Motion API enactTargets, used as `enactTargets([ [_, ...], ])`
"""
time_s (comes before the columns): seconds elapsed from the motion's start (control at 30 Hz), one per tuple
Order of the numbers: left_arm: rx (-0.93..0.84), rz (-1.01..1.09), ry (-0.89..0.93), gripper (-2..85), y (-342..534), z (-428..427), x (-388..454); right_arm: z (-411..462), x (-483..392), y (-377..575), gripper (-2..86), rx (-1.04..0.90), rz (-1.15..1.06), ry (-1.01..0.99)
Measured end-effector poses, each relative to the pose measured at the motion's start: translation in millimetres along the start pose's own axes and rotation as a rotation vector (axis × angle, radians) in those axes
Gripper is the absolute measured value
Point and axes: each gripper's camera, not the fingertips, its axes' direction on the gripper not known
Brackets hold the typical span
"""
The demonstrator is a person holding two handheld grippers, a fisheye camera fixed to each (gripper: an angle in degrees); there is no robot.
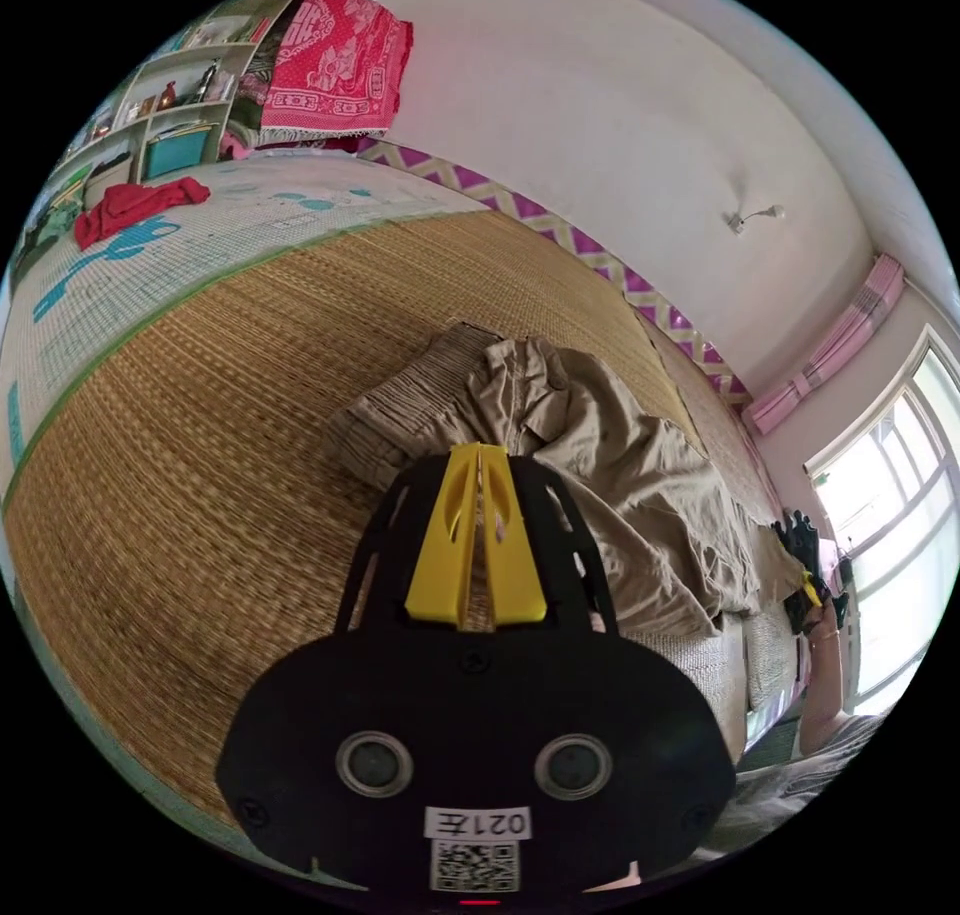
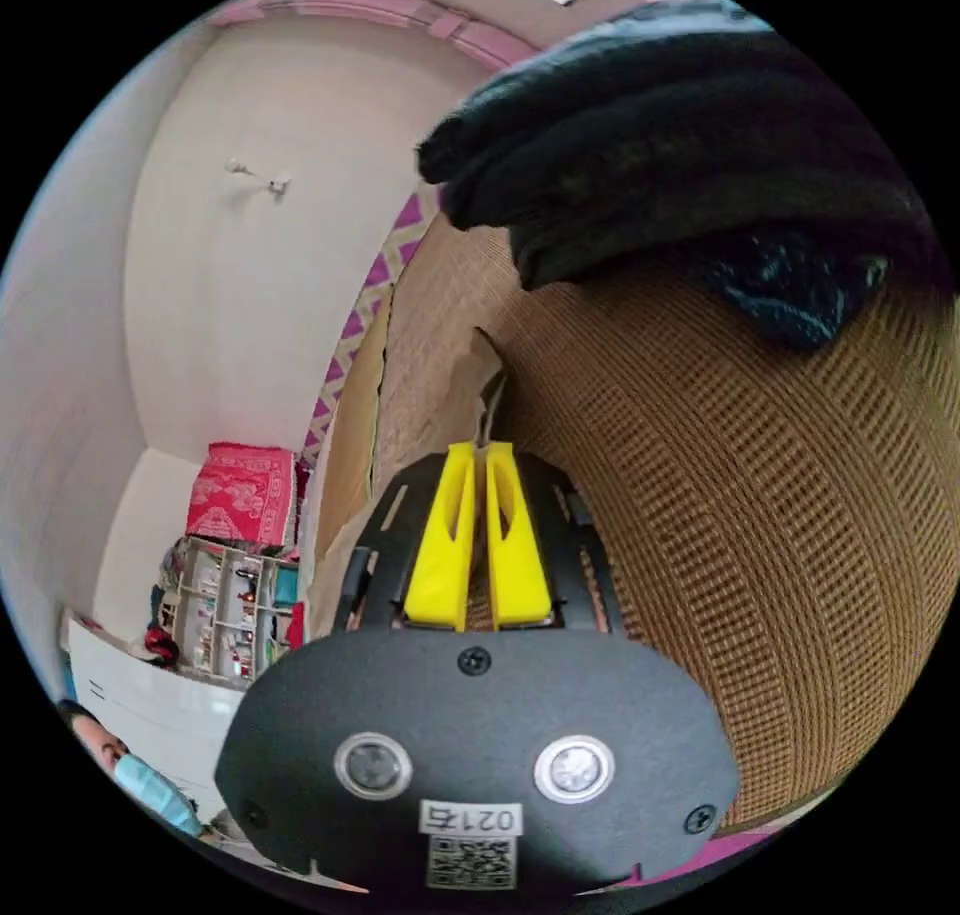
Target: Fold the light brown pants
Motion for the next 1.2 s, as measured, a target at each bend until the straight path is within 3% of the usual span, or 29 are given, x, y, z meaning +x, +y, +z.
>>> enactTargets([
  [0.2, 0.050, 0.039, 0.116, -0.9, 14.4, -44.5, -12.3, 44.0, -323.6, -65.1, 0.2, -0.010, -0.536, 0.016],
  [0.27, 0.062, 0.066, 0.165, -1.0, 23.2, -58.9, -10.9, 104.9, -482.6, -51.1, 0.2, -0.064, -0.804, 0.094],
  [0.47, 0.056, 0.134, 0.236, -1.0, 44.4, -81.0, -5.2, 309.6, -763.0, 32.8, 0.0, -0.234, -1.261, 0.195],
  [0.67, 0.049, 0.151, 0.307, -1.0, 52.1, -95.1, -9.2, 498.9, -857.5, 62.6, -0.2, -0.402, -1.410, 0.401],
  [0.87, 0.045, 0.162, 0.335, -1.0, 35.6, -101.9, -17.3, 483.8, -960.0, -41.0, -0.1, -0.373, -1.318, 0.267],
  [1.1, 0.046, 0.138, 0.375, -0.9, 8.3, -93.6, -19.1, 541.5, -1021.7, -75.9, 0.3, -0.407, -1.433, 0.349],
  [1.2, 0.046, 0.140, 0.369, -0.8, -3.1, -94.3, -19.2, 515.7, -1061.8, -121.0, 0.6, -0.352, -1.375, 0.242],
])
